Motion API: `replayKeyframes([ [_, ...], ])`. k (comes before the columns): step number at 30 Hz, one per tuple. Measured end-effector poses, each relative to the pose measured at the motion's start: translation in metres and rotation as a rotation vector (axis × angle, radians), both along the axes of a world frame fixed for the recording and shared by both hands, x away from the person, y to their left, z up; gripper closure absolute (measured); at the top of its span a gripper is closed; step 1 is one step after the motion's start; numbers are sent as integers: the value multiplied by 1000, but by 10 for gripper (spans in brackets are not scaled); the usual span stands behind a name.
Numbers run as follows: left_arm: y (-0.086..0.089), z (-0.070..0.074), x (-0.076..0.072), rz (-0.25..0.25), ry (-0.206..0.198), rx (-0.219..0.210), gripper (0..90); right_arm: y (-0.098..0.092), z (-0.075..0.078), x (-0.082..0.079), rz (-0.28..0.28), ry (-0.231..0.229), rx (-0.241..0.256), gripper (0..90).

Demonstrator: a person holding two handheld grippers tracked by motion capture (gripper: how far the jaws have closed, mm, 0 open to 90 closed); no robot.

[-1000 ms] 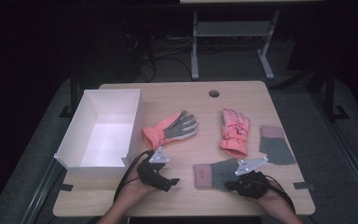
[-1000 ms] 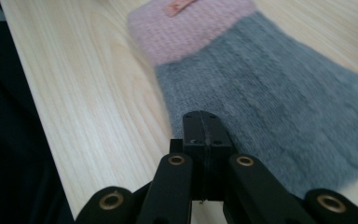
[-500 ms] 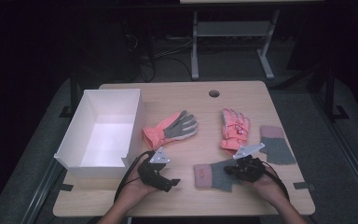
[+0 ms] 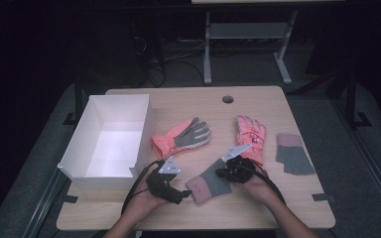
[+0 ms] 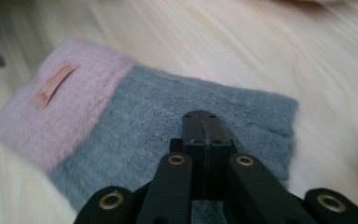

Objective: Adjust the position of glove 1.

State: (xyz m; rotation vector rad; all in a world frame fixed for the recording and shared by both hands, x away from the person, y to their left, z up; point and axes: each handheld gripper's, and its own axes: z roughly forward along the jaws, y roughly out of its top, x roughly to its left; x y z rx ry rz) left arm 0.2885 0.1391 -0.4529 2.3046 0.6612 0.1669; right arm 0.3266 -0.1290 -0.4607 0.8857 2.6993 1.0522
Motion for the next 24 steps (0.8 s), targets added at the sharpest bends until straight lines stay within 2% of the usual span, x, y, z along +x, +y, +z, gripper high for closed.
replayKeyframes([
  [7, 0, 0, -1, 3, 0, -7, 142, 25, -1, 17, 14, -11, 9, 900],
  [12, 2, 2, -1, -3, -8, 1, 142, 25, 6, 11, 22, -26, 22, 900],
  [13, 2, 2, 0, -3, -8, -1, 174, 22, 13, 5, 28, -33, 47, 900],
  [15, 5, 7, 0, 5, -11, -27, 280, 19, 17, -2, 40, -39, 49, 900],
  [16, 6, 9, 0, 12, -11, -44, 377, 18, 17, -6, 43, -38, 56, 900],
  [19, 5, 13, 2, 32, -9, -44, 687, 14, 17, -11, 43, -33, 53, 900],
  [20, 4, 15, 4, 38, -2, -29, 789, 10, 15, -16, 47, -26, 43, 900],
  [21, 4, 15, 4, 38, -2, -29, 852, 10, 15, -16, 47, -26, 43, 900],
  [22, 2, 14, 6, 45, 14, -14, 852, 9, 15, -17, 47, -25, 38, 900],
  [23, -1, 10, 7, 60, 46, 24, 896, 4, 15, -21, 42, -18, 31, 900],
  [24, -3, 8, 8, 63, 56, 32, 896, 1, 15, -22, 40, -15, 21, 900],
])
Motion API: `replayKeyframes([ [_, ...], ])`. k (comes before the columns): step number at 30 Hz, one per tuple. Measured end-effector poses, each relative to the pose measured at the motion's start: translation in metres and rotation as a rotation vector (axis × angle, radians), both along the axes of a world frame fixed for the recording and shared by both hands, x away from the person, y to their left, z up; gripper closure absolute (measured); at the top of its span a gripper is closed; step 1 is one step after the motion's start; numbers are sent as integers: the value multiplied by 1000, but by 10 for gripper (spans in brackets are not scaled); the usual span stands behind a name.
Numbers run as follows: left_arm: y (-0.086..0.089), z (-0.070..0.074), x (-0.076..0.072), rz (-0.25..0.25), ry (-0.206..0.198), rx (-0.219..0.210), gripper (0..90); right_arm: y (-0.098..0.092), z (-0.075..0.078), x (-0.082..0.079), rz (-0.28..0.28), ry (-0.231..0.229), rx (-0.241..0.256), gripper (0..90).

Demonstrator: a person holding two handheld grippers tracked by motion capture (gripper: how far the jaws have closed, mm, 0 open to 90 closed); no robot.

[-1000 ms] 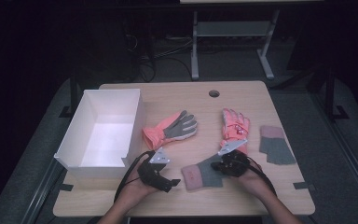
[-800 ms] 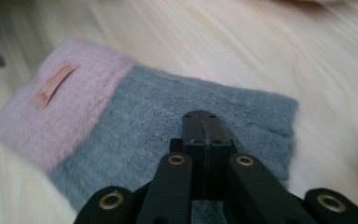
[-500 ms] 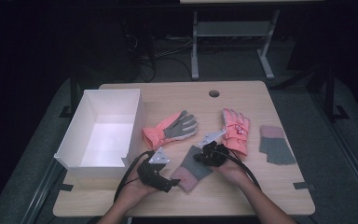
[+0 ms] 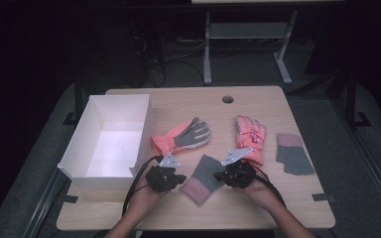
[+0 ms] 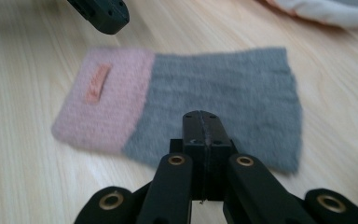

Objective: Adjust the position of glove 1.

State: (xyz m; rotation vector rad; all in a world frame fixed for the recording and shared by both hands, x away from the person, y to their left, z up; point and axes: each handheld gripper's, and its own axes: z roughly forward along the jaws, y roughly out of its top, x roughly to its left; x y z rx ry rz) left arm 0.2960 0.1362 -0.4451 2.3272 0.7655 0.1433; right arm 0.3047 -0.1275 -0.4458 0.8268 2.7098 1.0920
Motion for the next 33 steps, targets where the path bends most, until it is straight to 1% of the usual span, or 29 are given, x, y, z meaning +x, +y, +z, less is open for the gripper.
replayKeyframes([
  [1, 0, 0, 0, 0, 0, 0, 896, -2, -1, -1, -4, 4, 0, 900],
  [2, -3, -4, 0, -10, 19, 11, 896, -4, -2, -1, -5, 9, -4, 900],
  [7, -7, -5, -2, -31, 30, 10, 895, -3, -7, 1, -4, 21, -16, 900],
  [9, -9, -5, -4, -38, 37, 0, 895, 0, -10, 1, 0, 23, -41, 900],
  [10, -9, -5, -5, -56, 37, 11, 895, 0, -11, 2, 4, 22, -52, 900],
  [11, -10, -5, -6, -66, 39, 14, 895, 1, -11, 2, 1, 24, -51, 900],
  [12, -12, -5, -8, -81, 49, 8, 896, 0, -11, 4, -9, 19, -53, 900],
  [13, -12, -5, -8, -81, 49, 8, 895, 0, -11, 4, -9, 19, -53, 900],
  [15, -17, -6, -10, -104, 55, -1, 895, -1, -12, 7, -19, 13, -49, 900],
  [17, -19, -7, -11, -108, 60, -9, 895, -2, -12, 10, -26, 10, -54, 900],
  [18, -24, -7, -13, -132, 67, -11, 895, -2, -12, 11, -31, 12, -55, 900],
  [19, -24, -7, -13, -132, 67, -11, 895, -2, -12, 11, -31, 12, -55, 900],
  [20, -30, -8, -16, -156, 67, -17, 895, -2, -12, 15, -46, -4, -60, 900],
  [21, -30, -8, -16, -156, 67, -17, 895, -2, -12, 16, -52, -2, -57, 900],
  [22, -37, -9, -20, -179, 68, -25, 894, -1, -12, 18, -58, -7, -56, 900],
  [24, -43, -10, -23, -199, 67, -31, 893, 0, -12, 21, -62, -8, -54, 900],
  [25, -43, -10, -23, -199, 67, -31, 893, 0, -12, 21, -62, -8, -54, 900],
  [26, -48, -10, -25, -222, 67, -30, 893, 2, -13, 24, -66, -7, -46, 900],
  [27, -48, -10, -25, -222, 67, -30, 893, 2, -13, 24, -66, -7, -46, 900],
  [28, -52, -11, -28, -231, 72, -39, 893, 6, -13, 26, -67, -4, -37, 900],
  [31, -54, -11, -29, -242, 76, -35, 892, 14, -14, 28, -60, -10, -31, 900],
  [32, -55, -11, -29, -239, 78, -38, 892, 15, -15, 29, -55, -21, -41, 900],
  [33, -55, -11, -29, -239, 78, -38, 892, 15, -15, 29, -55, -21, -41, 900],
])
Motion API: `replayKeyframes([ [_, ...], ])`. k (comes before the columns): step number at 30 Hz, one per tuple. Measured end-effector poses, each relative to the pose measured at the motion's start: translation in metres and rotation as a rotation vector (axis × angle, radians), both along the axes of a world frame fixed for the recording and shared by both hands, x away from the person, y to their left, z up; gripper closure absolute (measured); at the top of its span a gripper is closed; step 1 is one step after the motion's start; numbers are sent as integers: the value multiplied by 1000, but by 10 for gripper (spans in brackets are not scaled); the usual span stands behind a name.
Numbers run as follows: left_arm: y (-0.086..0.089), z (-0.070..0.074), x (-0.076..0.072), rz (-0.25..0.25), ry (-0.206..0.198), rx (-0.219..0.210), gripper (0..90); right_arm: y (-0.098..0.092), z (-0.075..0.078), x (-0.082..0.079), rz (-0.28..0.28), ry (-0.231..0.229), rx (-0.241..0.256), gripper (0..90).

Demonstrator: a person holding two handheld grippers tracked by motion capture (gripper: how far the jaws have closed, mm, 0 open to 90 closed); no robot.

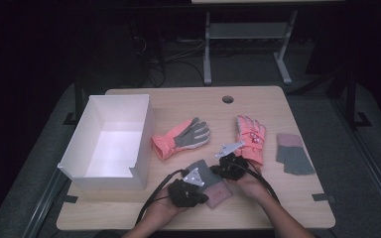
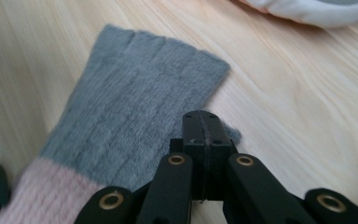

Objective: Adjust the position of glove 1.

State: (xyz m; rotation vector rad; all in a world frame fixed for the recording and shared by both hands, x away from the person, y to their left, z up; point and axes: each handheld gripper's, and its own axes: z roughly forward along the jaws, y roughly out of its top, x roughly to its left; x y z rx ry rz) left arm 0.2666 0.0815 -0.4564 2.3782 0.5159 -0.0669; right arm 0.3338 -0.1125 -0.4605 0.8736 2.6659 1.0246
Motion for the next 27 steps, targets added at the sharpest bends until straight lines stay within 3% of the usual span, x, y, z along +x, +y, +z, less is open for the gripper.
replayKeyframes([
  [4, 8, 4, 3, 12, -10, 0, 868, 1, 3, -1, 3, -1, 26, 900],
  [5, 12, 5, 4, 27, -16, -5, 811, -3, 9, -4, -2, -4, 48, 900],
  [6, 16, 7, 5, 34, -21, -2, 811, -3, 9, -4, -2, -4, 48, 900],
  [9, 31, 8, 9, 104, -27, -11, 597, -20, 23, -7, -25, -35, 67, 900],
  [12, 39, 9, 11, 108, -45, 12, 447, -32, 28, -8, -45, -50, 65, 900],
  [16, 45, 7, 11, 137, -46, 19, 291, -72, 37, -13, -136, -83, 50, 900],
  [18, 47, 5, 11, 132, -51, 24, 221, -81, 38, -13, -144, -93, 47, 900],
  [23, 48, 3, 10, 124, -54, 34, 153, -126, 37, -22, -230, -94, 29, 900],
  [25, 50, 4, 10, 118, -63, 42, 142, -153, 32, -28, -299, -85, 1, 900],
  [26, 50, 4, 10, 118, -63, 42, 142, -153, 32, -28, -299, -85, 1, 900],
  [27, 49, 3, 10, 136, -67, 27, 142, -171, 28, -29, -341, -75, -13, 900],
])
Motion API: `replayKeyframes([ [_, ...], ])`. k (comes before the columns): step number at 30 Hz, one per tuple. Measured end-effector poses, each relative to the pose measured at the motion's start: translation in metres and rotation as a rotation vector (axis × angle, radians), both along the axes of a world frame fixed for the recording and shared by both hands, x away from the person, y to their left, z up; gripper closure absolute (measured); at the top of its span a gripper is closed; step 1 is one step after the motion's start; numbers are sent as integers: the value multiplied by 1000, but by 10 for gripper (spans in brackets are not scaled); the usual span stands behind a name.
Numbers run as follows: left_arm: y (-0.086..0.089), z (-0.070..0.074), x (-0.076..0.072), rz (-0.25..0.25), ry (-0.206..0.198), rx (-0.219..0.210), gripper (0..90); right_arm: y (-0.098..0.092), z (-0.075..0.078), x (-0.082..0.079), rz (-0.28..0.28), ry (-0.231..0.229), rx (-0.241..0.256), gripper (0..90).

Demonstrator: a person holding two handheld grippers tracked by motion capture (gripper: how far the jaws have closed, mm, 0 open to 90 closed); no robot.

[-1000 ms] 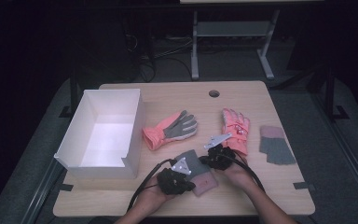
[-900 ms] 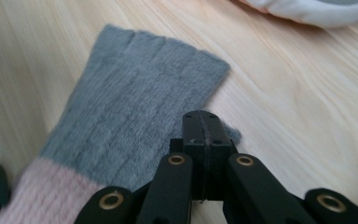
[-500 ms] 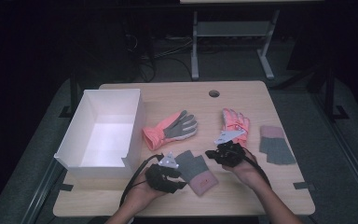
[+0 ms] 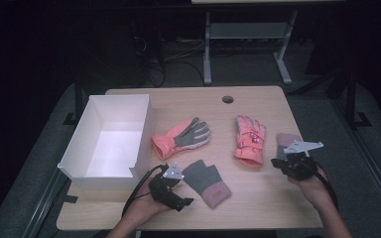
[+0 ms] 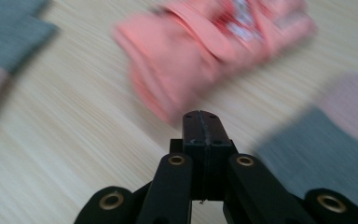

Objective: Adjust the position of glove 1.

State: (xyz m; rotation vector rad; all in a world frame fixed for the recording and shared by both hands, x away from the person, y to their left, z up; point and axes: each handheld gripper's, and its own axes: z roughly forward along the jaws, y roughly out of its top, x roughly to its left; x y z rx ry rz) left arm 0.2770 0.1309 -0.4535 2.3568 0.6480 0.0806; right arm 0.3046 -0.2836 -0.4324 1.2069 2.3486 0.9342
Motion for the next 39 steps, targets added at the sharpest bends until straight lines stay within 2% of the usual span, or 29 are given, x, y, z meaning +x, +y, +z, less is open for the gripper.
replayKeyframes([
  [2, 1, 0, 1, -10, -2, 13, 142, -13, -2, -1, -43, 9, -3, 900],
  [3, 0, -1, 1, 8, 2, -3, 142, -13, -2, -1, -43, 9, -3, 900],
  [4, 1, -1, 2, 7, 0, 5, 143, -28, -3, 1, -80, 7, -5, 900],
  [5, 1, -1, 2, 7, 0, 5, 143, -32, -4, 2, -92, 11, -10, 900],
  [9, 3, -1, 4, 5, -2, 12, 142, -40, -9, 4, -104, 29, -28, 900],
  [11, 4, -1, 4, 9, -7, 10, 143, -43, -14, 6, -111, 58, -34, 900],
  [13, 5, -2, 5, 11, -4, 9, 143, -44, -16, 7, -108, 66, -44, 900],
  [14, 5, -2, 5, 13, -3, 13, 143, -44, -20, 8, -107, 89, -56, 900],
  [15, 5, -2, 5, 12, -4, 15, 143, -44, -20, 8, -107, 89, -56, 900],
  [21, 4, -2, 5, 13, -2, 16, 143, -43, -23, 9, -80, 110, -59, 900],
  [29, 5, -2, 5, 11, -3, 21, 143, -24, -22, 6, -6, 134, -66, 900],
  [33, 5, -2, 6, 13, -2, 15, 143, -16, -21, 1, 19, 143, -70, 900],
  [36, 5, -2, 6, 19, -1, 11, 143, -4, -21, -11, 57, 143, -68, 900],
  [39, 5, -3, 6, 25, 1, 4, 143, 1, -21, -17, 82, 140, -68, 900],
])
